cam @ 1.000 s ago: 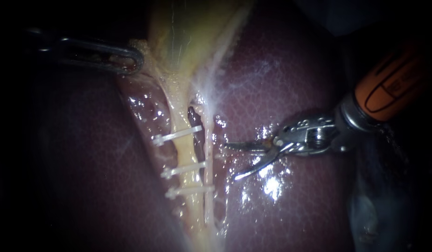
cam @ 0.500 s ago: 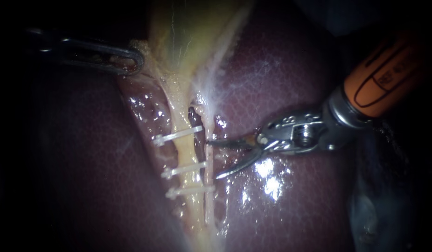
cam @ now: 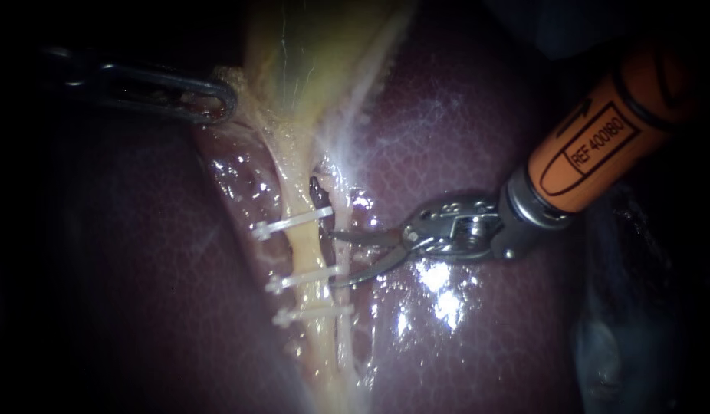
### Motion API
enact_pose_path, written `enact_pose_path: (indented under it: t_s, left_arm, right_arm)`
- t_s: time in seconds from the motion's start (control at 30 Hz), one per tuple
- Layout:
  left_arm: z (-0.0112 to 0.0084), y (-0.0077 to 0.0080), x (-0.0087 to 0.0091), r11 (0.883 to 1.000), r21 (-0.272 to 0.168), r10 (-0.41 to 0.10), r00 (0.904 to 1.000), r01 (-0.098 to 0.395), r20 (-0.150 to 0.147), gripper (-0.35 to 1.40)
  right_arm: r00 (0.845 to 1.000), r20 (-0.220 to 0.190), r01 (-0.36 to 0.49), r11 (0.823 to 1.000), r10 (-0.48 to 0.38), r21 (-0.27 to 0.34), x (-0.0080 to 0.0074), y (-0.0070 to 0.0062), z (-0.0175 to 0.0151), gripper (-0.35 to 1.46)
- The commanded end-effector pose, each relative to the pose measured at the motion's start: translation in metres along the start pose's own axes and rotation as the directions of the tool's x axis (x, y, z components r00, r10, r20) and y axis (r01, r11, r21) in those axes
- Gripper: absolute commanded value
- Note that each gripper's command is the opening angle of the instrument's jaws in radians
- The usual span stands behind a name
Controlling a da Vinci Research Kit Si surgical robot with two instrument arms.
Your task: Go to the cutting position left tube
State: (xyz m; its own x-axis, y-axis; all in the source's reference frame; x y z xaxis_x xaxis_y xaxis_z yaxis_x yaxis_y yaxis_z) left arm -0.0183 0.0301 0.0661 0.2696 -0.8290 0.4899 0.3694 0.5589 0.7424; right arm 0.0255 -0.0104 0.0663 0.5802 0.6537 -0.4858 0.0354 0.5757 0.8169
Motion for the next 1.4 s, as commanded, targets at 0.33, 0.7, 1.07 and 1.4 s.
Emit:
enact_pose_path:
  t_s: [0.33, 0.7, 1.07, 1.4]
  left_arm:
    - [0.0, 0.0, 0.0, 1.0, 0.0, 0.0, 1.0, 0.0, 0.0, -0.35]
    - [0.0, 0.0, 0.0001, 1.0, 0.0, 0.0, 1.0, 0.0, 0.0, -0.35]
    - [0.0, 0.0, 0.0001, 1.0, 0.0, 0.0, 1.0, 0.0, 0.0, -0.35]
    - [0.0, 0.0001, 0.0001, 1.0, -0.003, 0.001, 1.0, -0.001, 0.001, -0.35]
  right_arm:
    - [0.993, -0.061, -0.098, 0.988, 0.106, 0.121, 0.0015, -0.0006, 0.0013, 1.43]
    - [0.986, -0.095, -0.113, 0.973, 0.135, 0.202, 0.003, -0.0001, 0.0034, 1.43]
    - [0.982, -0.14, -0.078, 0.947, 0.128, 0.312, 0.0043, 0.0001, 0.0051, 1.38]
    - [0.969, -0.207, -0.045, 0.916, 0.137, 0.399, 0.0062, -0.0027, 0.0055, 1.38]
